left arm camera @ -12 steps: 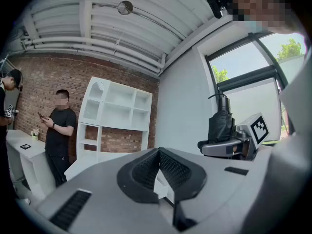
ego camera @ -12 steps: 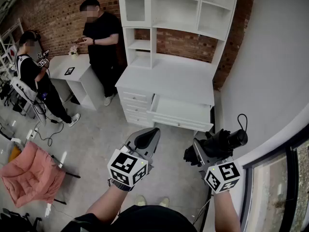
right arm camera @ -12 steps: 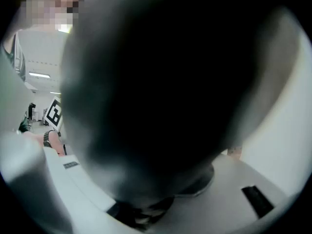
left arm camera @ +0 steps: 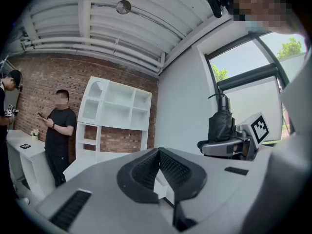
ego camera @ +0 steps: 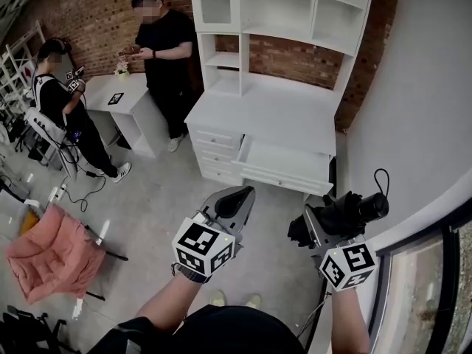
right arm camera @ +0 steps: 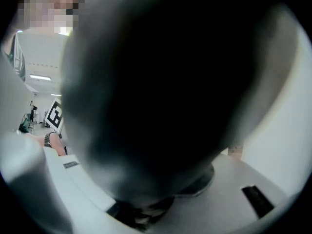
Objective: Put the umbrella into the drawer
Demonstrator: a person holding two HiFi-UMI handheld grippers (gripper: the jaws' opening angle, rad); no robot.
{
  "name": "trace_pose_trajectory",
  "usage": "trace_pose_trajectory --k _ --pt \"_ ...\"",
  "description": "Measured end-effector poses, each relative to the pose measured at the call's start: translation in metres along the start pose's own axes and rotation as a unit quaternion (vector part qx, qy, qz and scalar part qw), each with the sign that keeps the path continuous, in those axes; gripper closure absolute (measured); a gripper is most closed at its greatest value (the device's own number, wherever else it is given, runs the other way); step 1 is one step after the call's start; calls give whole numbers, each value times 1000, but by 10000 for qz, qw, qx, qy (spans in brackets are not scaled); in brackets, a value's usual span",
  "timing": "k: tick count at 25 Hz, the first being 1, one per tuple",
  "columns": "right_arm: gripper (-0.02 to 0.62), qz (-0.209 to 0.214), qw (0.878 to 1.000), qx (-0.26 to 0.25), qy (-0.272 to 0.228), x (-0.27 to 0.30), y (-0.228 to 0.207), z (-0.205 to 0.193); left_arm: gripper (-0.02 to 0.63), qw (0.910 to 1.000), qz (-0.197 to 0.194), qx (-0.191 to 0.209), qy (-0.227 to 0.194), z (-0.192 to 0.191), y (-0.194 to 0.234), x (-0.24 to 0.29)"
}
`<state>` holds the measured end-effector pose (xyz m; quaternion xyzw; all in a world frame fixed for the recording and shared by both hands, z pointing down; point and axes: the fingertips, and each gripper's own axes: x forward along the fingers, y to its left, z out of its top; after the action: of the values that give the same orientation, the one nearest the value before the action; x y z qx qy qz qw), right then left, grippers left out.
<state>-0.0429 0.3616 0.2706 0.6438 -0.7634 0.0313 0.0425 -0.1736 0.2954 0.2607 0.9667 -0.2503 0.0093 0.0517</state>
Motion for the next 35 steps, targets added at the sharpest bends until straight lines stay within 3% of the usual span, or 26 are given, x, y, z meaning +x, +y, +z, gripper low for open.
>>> trace_pose_trajectory --k 15,21,28,35 --pt "402 461 9980 343 -253 -13 -34 -8 600 9999 162 -11 27 -12 -24 17" --pt "402 449 9979 412 -217 -9 -50 -15 600 9997 229 24 81 -17 -22 32" --pt "402 362 9984 432 -107 20 -66 -23 600 9997 255 14 41 -19 7 56" --pt "402 363 9986 391 48 85 -76 -28 600 9996 270 62 13 -22 66 94"
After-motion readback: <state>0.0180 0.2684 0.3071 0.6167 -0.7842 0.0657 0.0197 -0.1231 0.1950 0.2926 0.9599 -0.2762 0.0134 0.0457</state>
